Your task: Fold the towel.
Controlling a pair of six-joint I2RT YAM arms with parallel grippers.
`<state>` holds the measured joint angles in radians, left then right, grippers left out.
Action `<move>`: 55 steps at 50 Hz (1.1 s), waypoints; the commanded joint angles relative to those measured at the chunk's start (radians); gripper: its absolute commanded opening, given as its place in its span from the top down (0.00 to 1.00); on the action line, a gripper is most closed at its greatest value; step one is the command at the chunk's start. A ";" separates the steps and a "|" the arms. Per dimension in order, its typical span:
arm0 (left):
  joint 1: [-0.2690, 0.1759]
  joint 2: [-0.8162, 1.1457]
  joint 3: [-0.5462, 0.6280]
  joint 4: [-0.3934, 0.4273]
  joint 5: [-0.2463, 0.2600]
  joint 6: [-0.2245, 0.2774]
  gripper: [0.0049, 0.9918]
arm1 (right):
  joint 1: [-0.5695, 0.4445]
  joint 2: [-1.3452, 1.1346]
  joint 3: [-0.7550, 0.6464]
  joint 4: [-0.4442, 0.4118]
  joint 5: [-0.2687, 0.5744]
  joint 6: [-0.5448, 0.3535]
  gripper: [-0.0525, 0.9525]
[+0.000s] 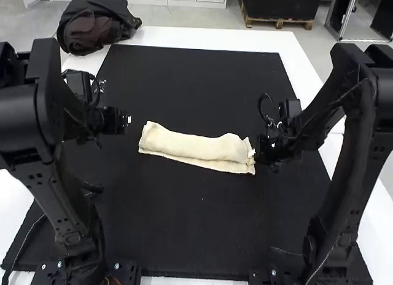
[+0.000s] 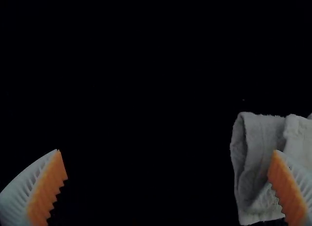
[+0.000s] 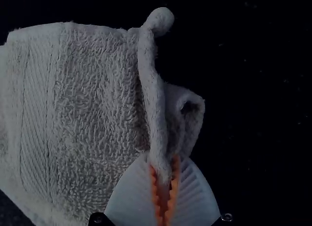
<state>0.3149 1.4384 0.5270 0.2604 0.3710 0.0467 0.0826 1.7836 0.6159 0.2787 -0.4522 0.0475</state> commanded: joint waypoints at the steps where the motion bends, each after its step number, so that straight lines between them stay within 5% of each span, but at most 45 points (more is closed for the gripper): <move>1: 0.003 -0.033 0.021 -0.001 0.014 -0.007 0.02 | 0.026 -0.003 0.002 -0.039 -0.102 -0.014 0.97; 33: 0.003 -0.053 -0.015 -0.010 0.011 -0.010 0.02 | 0.045 -0.250 0.114 -0.240 -0.138 0.000 0.97; 55: 0.003 -0.064 -0.051 0.007 -0.012 -0.005 0.02 | 0.304 -0.216 0.216 -0.185 -0.155 0.078 0.97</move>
<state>0.3149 1.4059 0.4831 0.2600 0.3660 0.0437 0.3180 1.5570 0.7780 0.0662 -0.5808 0.0776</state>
